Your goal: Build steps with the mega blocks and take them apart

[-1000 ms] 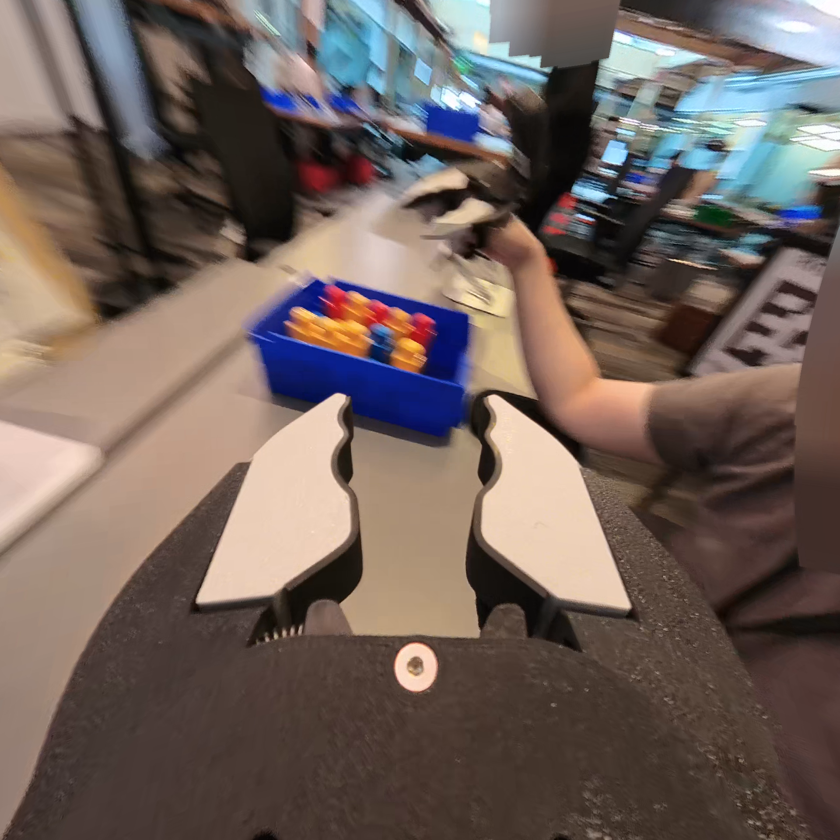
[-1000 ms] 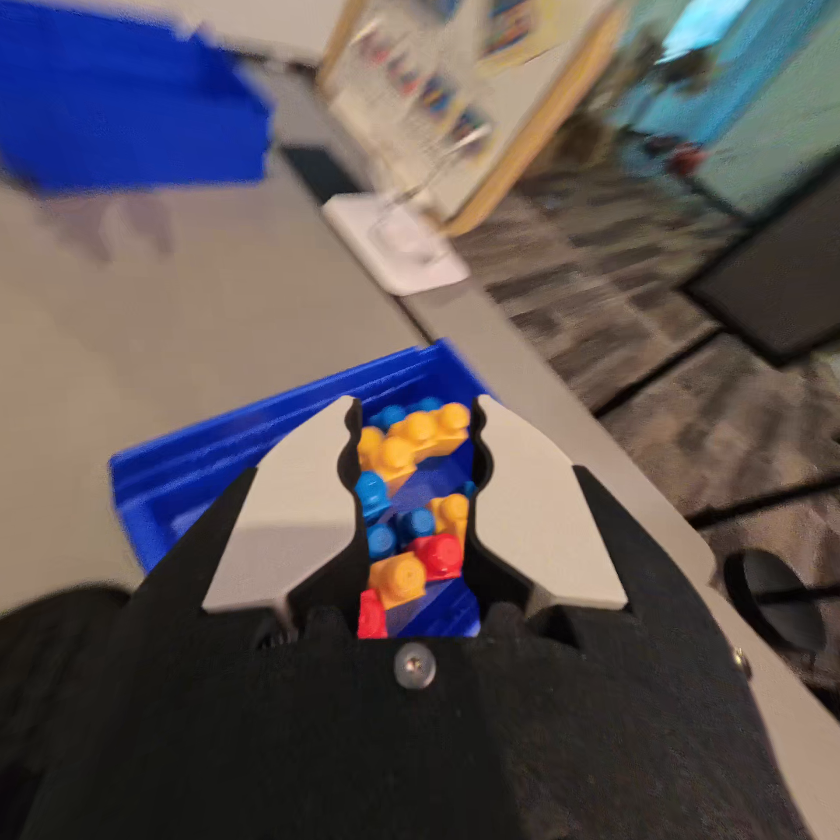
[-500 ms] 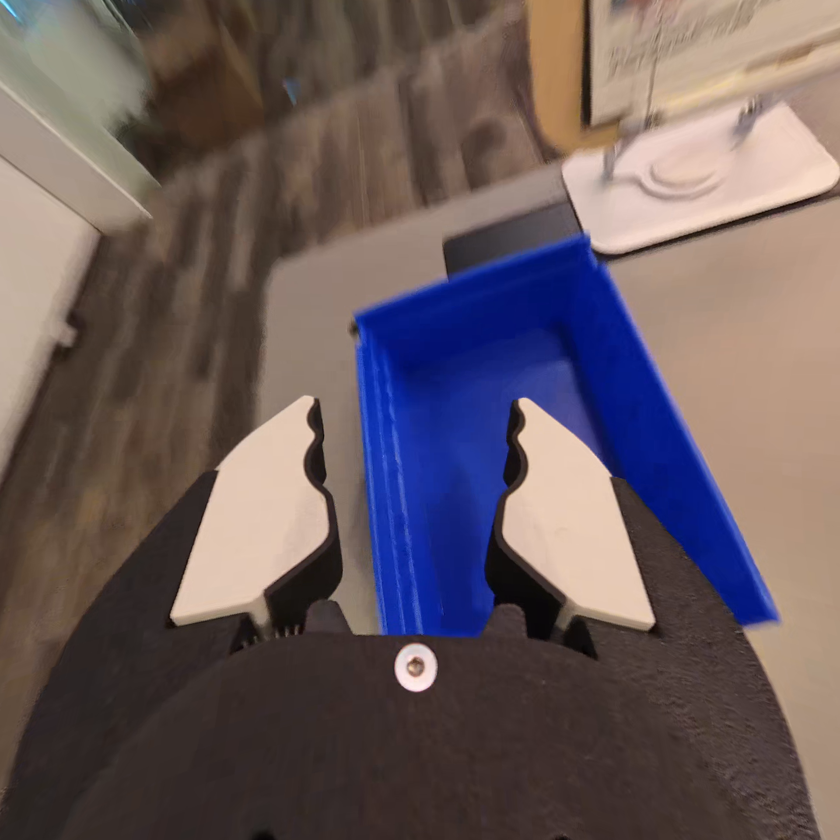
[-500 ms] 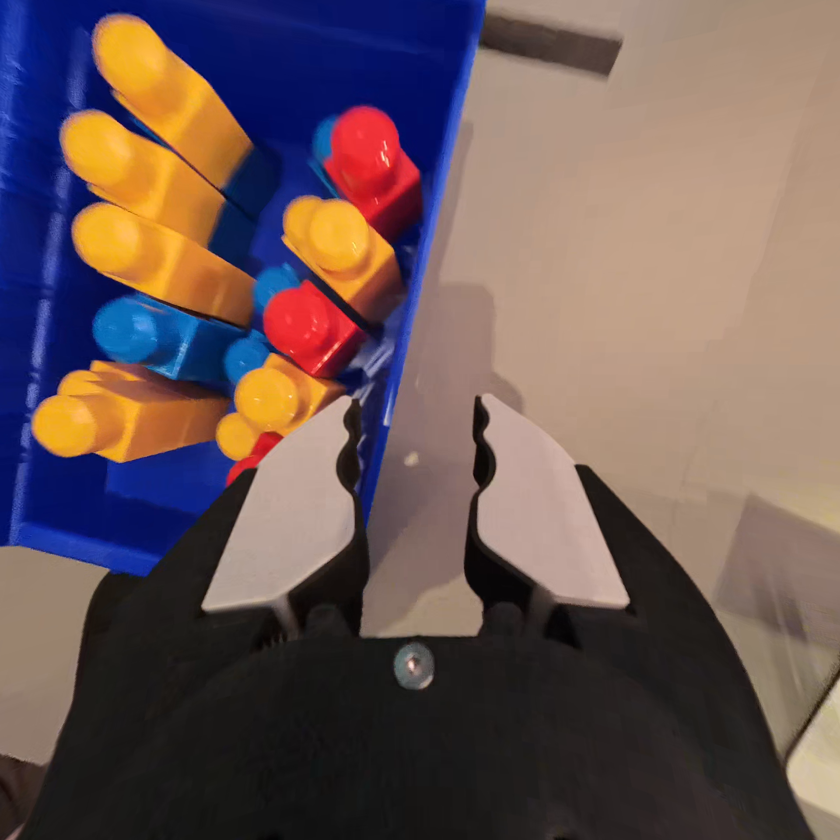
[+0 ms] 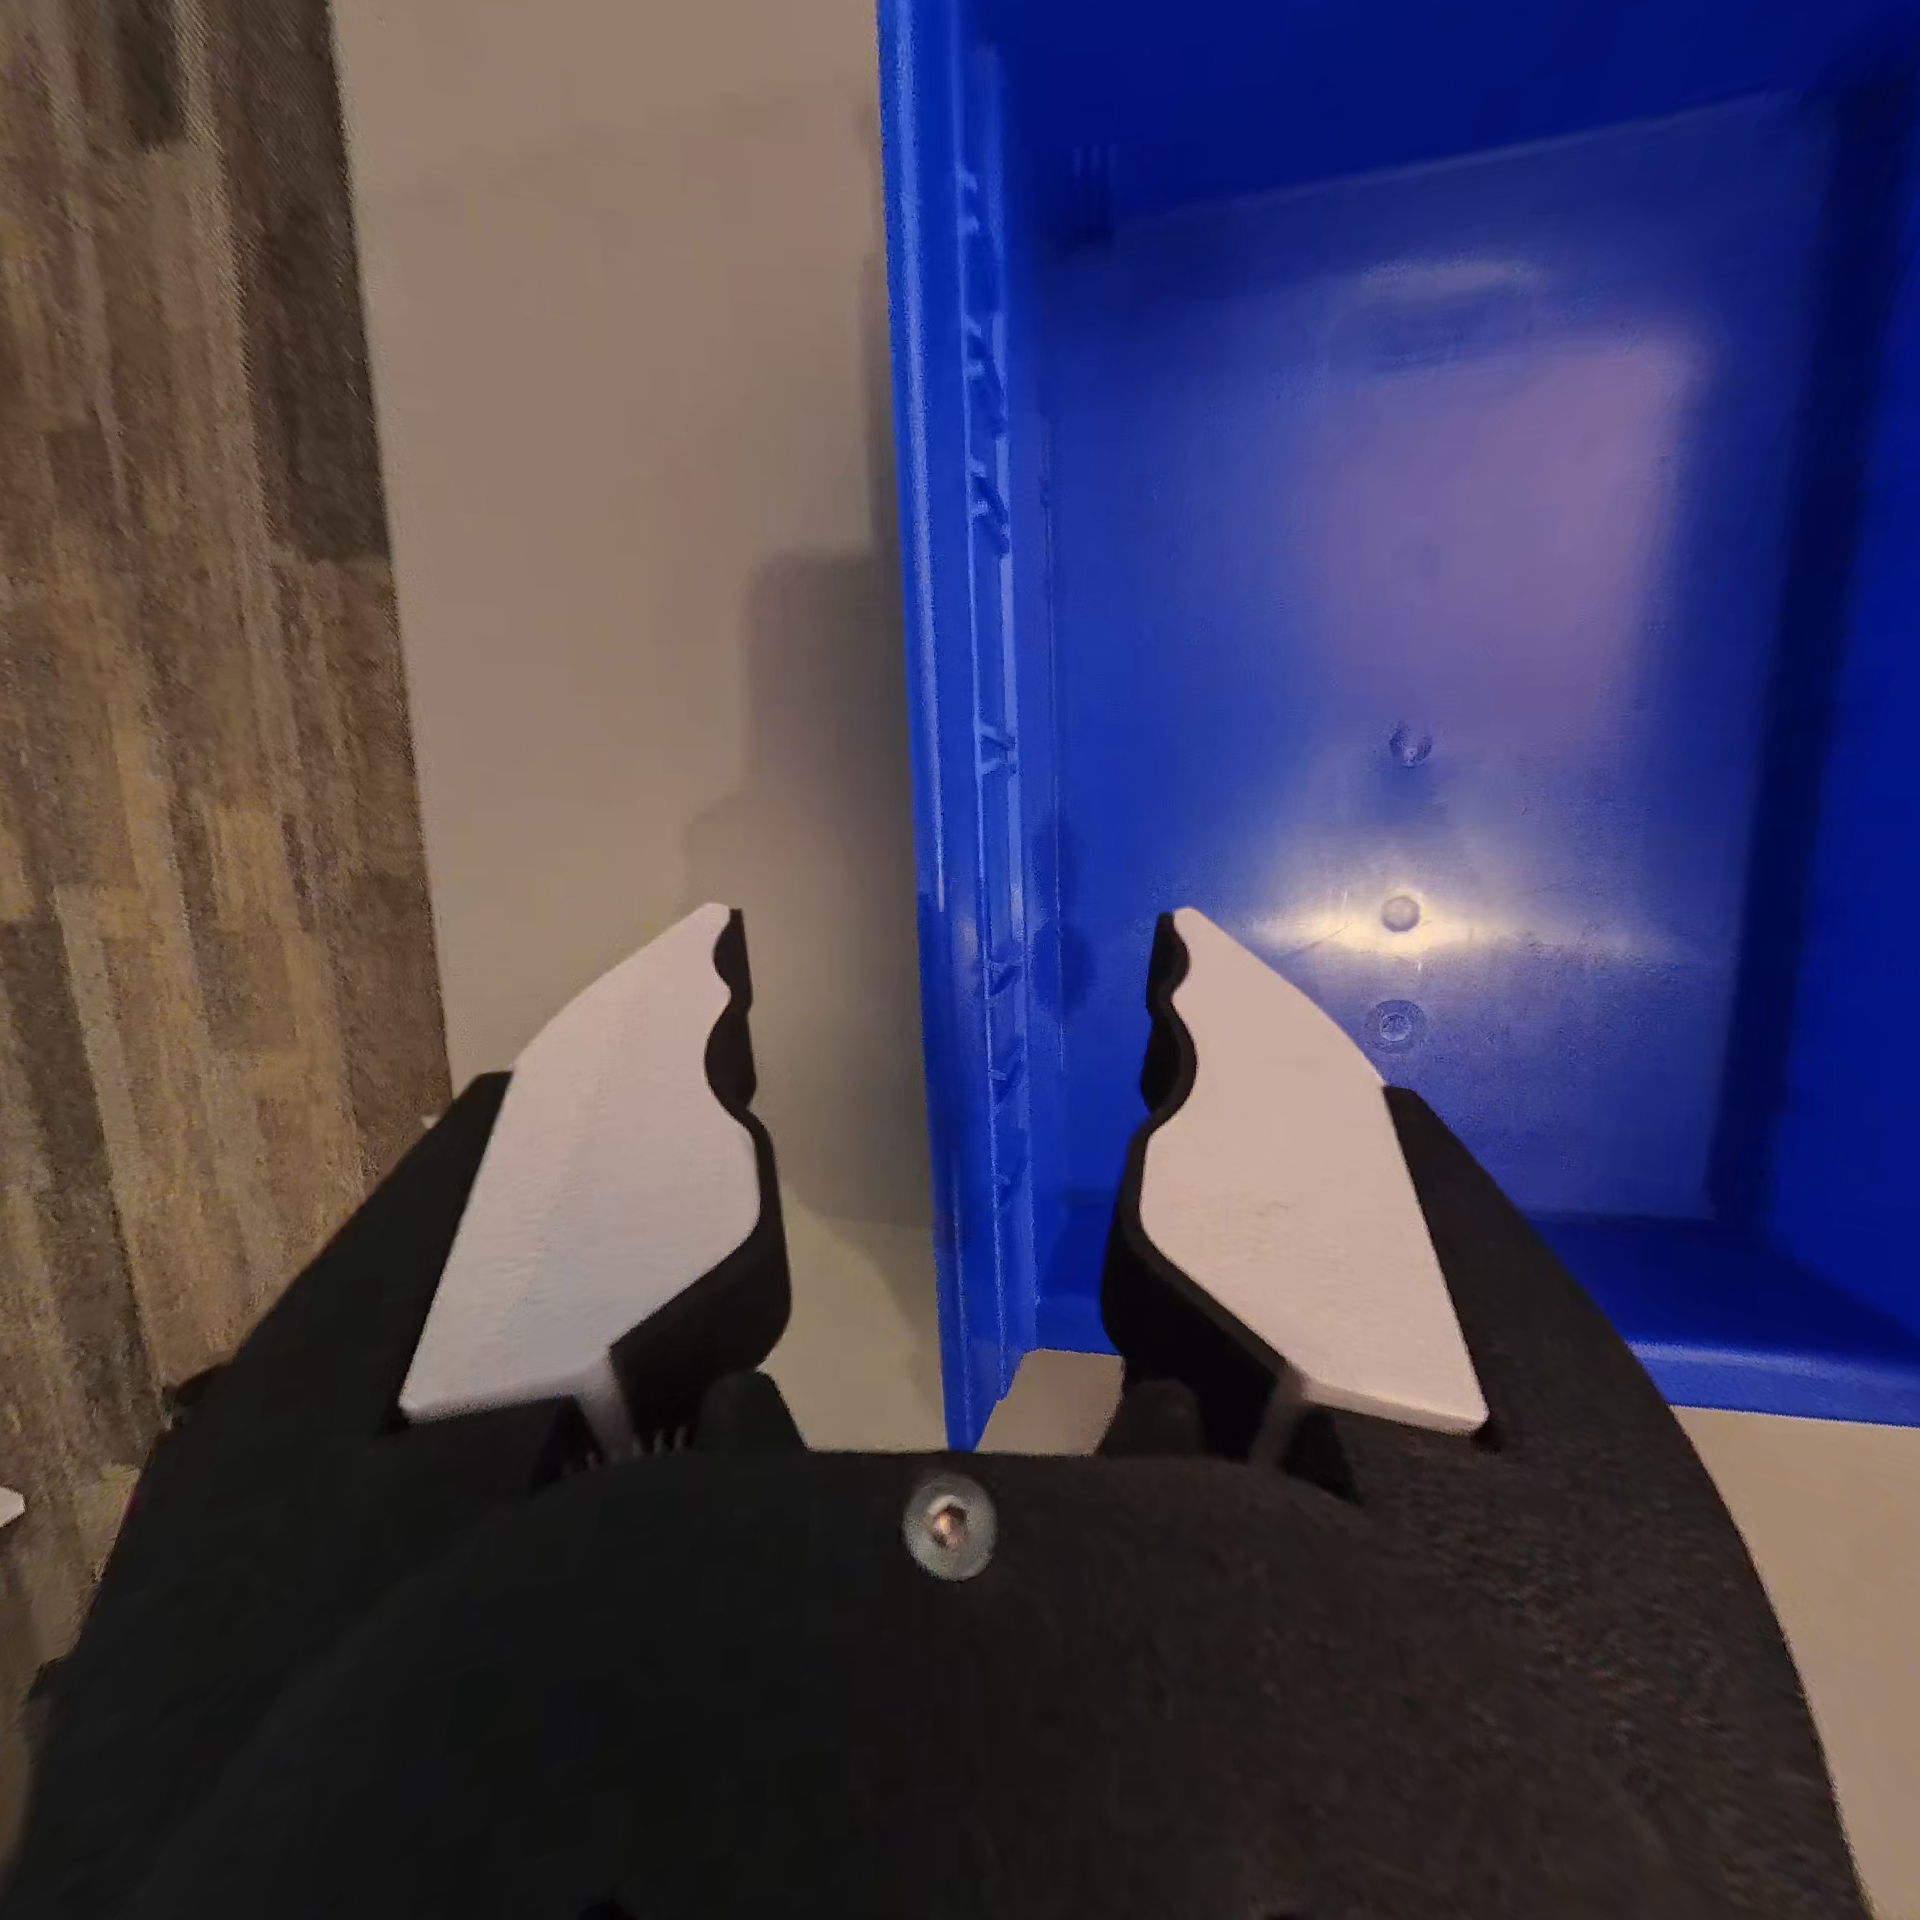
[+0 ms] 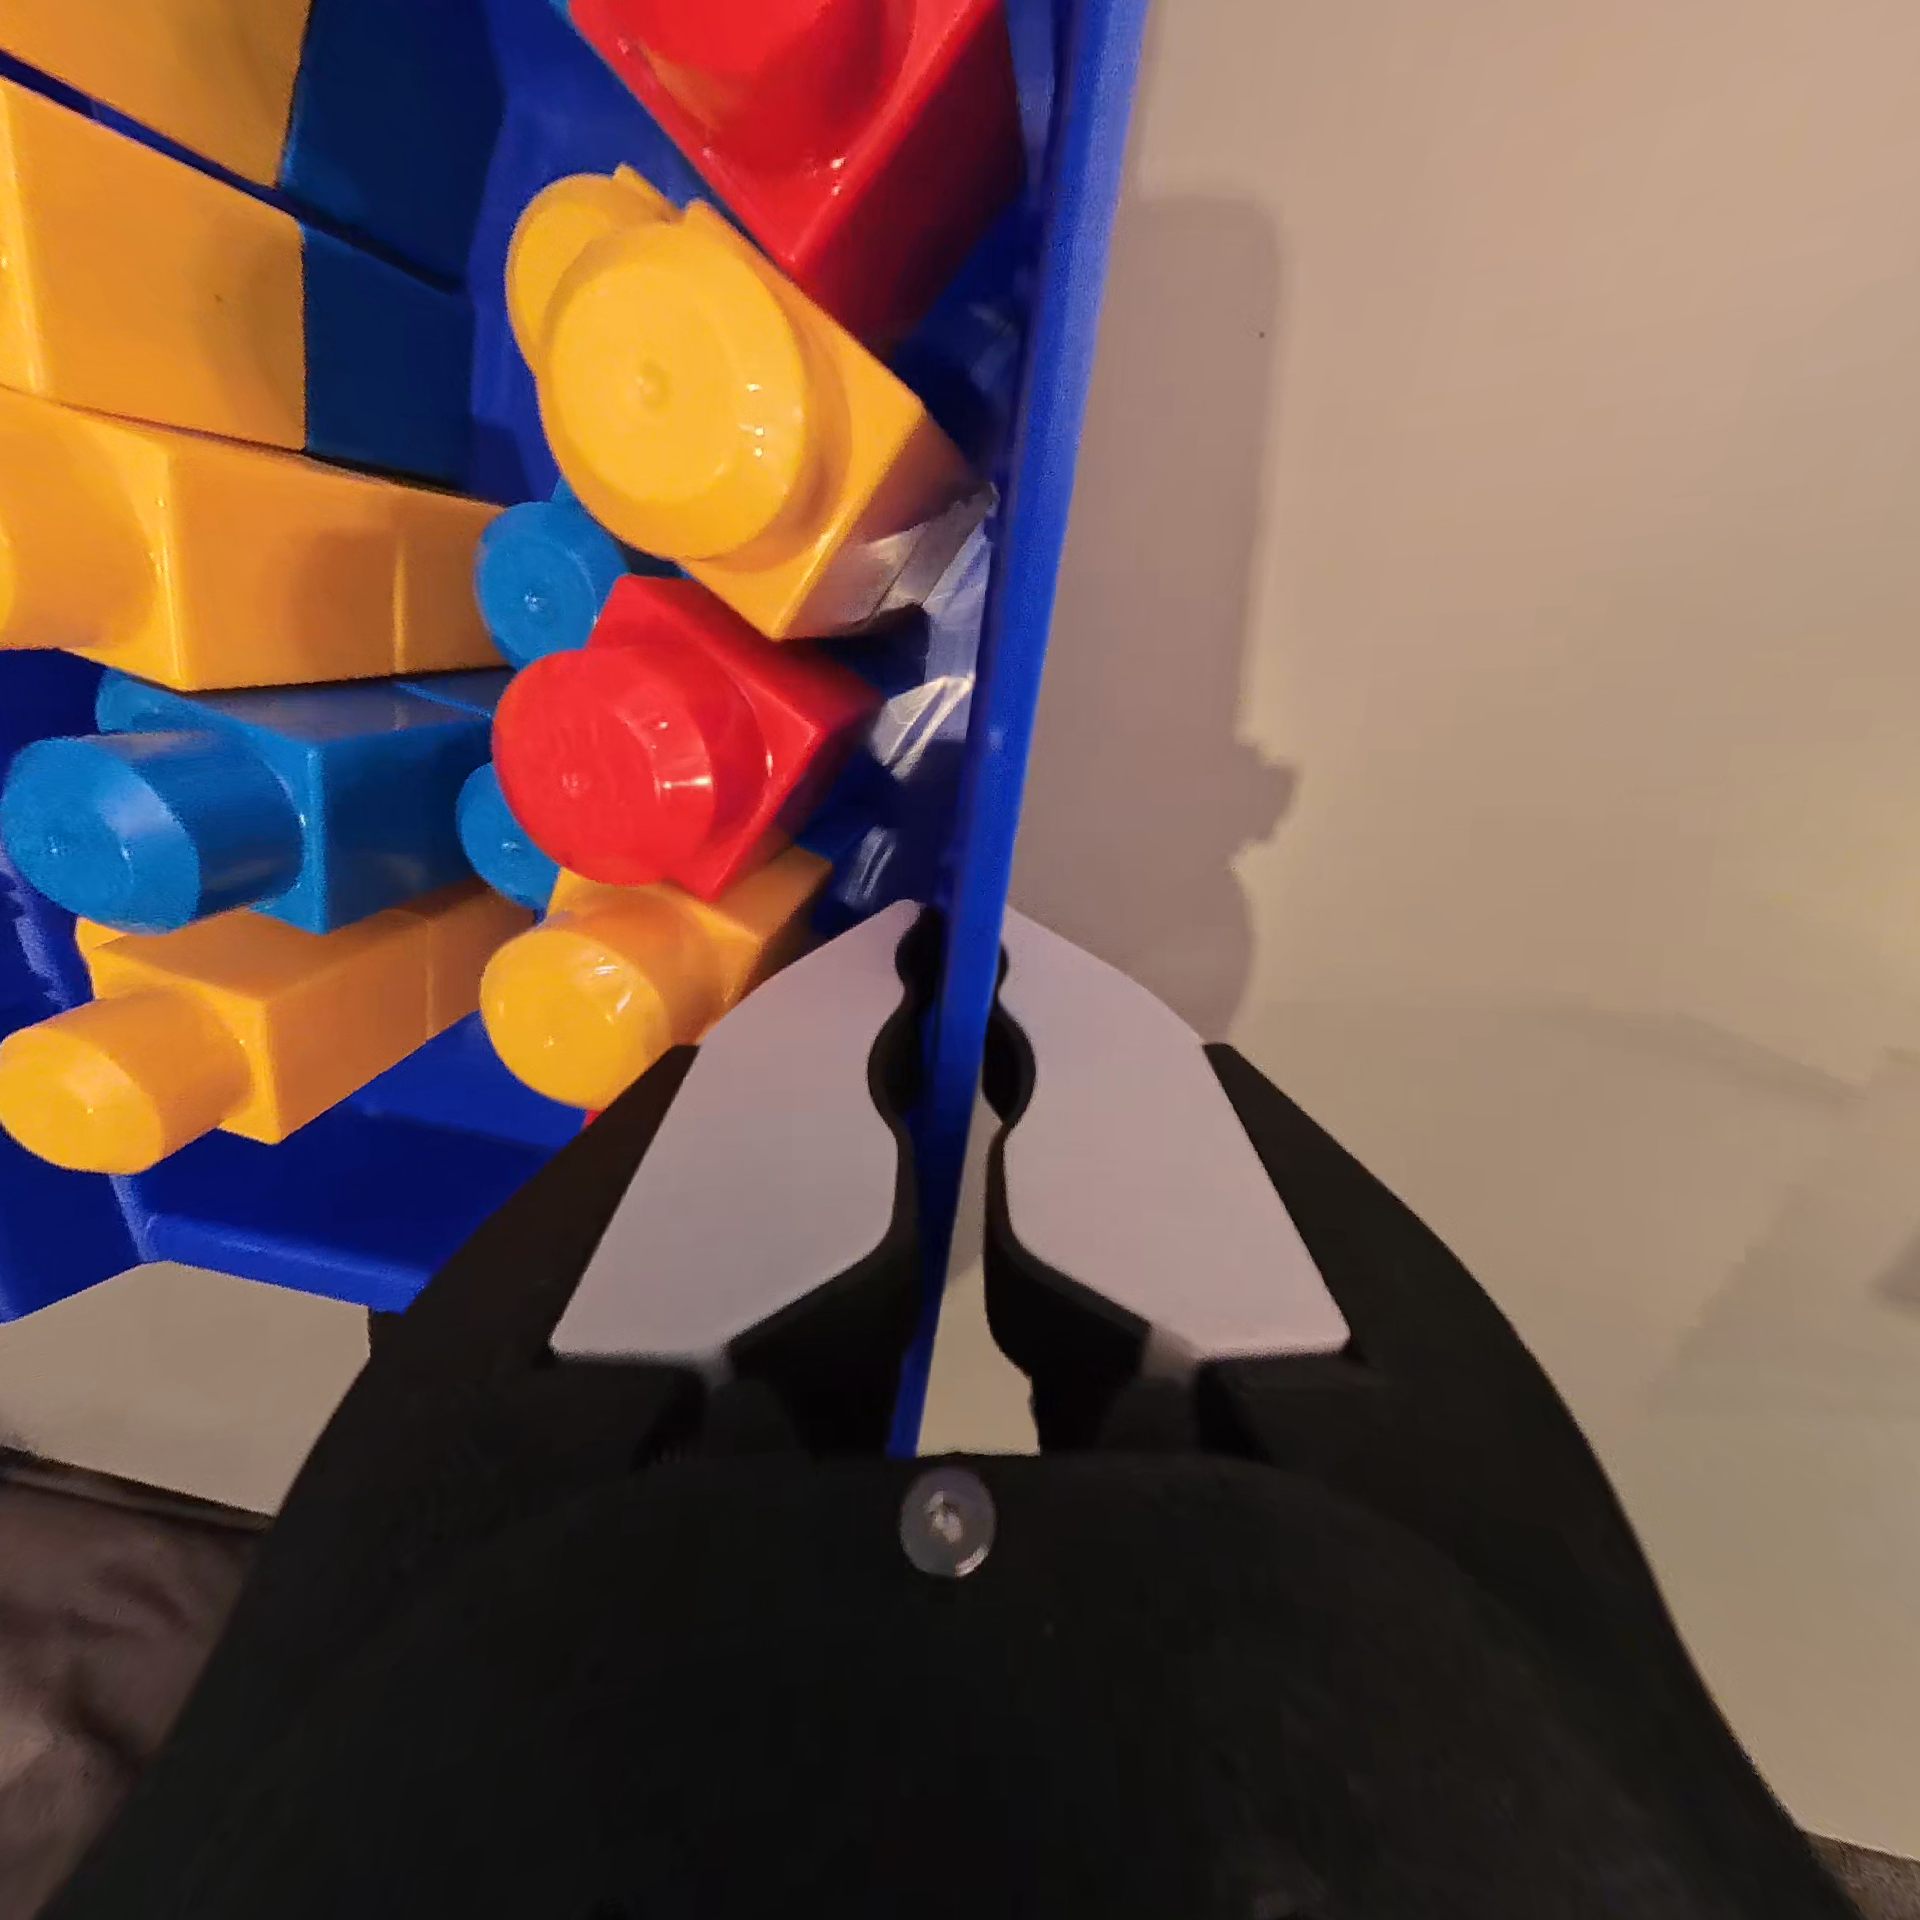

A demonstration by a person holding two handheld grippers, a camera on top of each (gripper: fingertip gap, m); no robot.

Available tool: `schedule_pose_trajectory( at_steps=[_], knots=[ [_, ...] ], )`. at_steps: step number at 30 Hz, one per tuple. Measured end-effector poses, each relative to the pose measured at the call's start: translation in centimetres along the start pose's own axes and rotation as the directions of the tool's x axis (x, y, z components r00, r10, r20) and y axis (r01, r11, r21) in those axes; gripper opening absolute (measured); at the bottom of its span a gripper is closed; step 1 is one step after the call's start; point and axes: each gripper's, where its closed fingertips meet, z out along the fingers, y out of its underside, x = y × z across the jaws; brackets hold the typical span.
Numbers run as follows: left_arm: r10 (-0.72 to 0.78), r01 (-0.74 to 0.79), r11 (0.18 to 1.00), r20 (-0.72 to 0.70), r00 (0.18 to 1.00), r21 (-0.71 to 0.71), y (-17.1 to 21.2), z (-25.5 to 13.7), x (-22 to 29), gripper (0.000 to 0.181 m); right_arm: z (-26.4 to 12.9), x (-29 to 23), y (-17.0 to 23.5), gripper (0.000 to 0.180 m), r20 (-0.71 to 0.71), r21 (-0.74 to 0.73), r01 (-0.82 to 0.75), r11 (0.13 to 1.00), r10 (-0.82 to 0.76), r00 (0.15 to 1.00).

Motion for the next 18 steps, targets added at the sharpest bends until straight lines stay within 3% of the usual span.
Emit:
schedule_pose_trajectory(
  at_steps=[6, 10, 15, 18],
  knots=[
    [-0.008, 0.016, 0.986, 0.049, 0.999, -0.165, 2.5, 2.9, -1.7, 0.064, 0.1, 0.0, 0.0, 0.007, 0.037, 0.007, -0.017, 1.0, 0.017, 0.999],
    [-0.082, 0.069, 0.979, -0.058, 0.995, -0.192, 3.1, 4.1, -1.0, 0.058, 0.2, 0.0, 0.0, 0.007, 0.042, 0.01, -0.012, 1.0, 0.012, 0.999],
    [-0.11, 0.026, 0.946, -0.243, 0.964, -0.324, 4.7, 5.1, 1.9, 0.013, 0.4, 0.0, 0.0, 0.007, 0.031, 0.001, 0.0, 1.0, 0.0, 1.0],
    [-0.158, 0.037, 0.935, -0.322, 0.934, -0.352, 4.8, 4.6, 4.0, 0.005, 0.6, 0.0, 0.1, 0.007, 0.032, -0.009, 0.001, 1.0, 0.0, 0.999]
  ],
)
